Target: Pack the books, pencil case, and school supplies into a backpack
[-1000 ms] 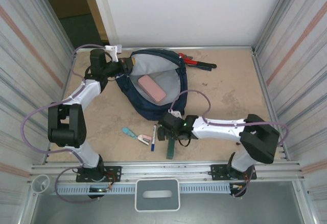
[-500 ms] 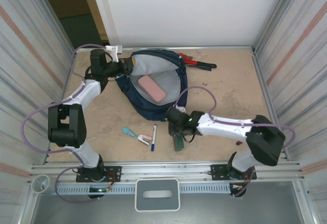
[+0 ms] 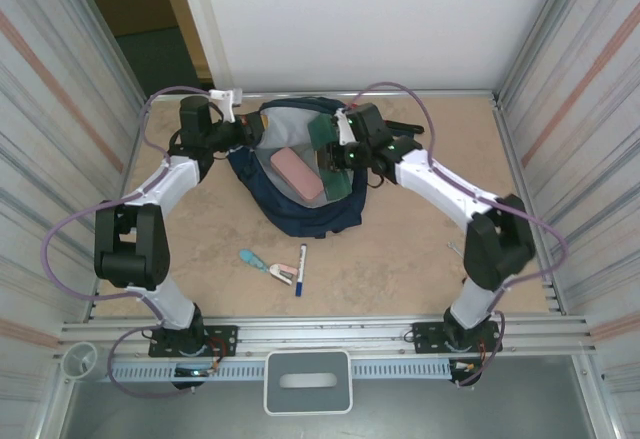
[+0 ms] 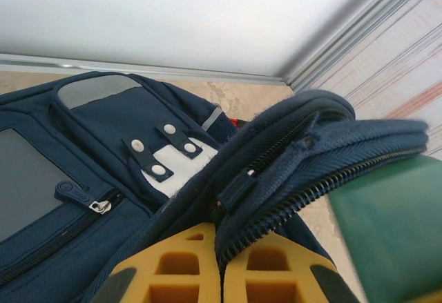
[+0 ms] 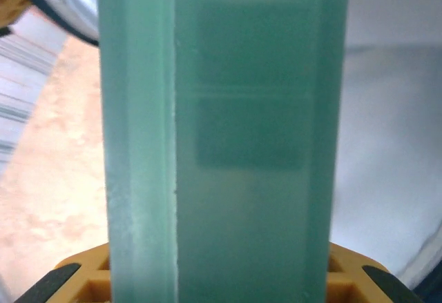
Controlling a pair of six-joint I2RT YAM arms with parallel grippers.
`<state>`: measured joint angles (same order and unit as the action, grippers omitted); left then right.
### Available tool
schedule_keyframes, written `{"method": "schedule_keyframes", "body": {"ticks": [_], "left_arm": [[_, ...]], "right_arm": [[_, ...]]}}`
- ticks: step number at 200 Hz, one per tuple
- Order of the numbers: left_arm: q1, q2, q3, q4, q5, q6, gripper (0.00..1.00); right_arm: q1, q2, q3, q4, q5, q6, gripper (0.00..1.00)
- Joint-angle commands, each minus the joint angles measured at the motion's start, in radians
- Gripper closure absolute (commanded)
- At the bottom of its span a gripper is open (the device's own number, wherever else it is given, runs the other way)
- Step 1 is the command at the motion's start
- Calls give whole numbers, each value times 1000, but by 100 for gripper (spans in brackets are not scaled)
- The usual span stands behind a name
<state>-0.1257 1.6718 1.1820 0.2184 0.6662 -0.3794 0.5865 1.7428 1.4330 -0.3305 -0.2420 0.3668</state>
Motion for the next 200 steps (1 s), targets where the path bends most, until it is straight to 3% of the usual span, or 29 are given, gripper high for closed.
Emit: {"method": "schedule_keyframes", "body": {"ticks": [1,42,82,97,118,141,173,200], "left_arm": [[-21,-21,54,13,33,-38,100],[-27,-8,102,-55,-5,-68,100],[-28,14,180,-89,10,-78,100],[-30,23,206,-115,22,-75,100],[-39,22,191,-111,19,-66,100],[-43,27,179,-106,25,-64,100],[-46,28,178,-116,29,-52,100],[-48,26,179,-137,18,-27,100]], "right_arm": [[-1,113,68,14,73,-297,83],[5,233,97,116,101,-521,82],[2,326,165,148,167,-588,79],[-3,362,207,127,183,-614,71],[-6,409,264,108,191,-597,50],[16,428,350,29,388,-556,30],[30,319,289,-66,481,-490,21],[11,164,104,-77,420,-430,15]]}}
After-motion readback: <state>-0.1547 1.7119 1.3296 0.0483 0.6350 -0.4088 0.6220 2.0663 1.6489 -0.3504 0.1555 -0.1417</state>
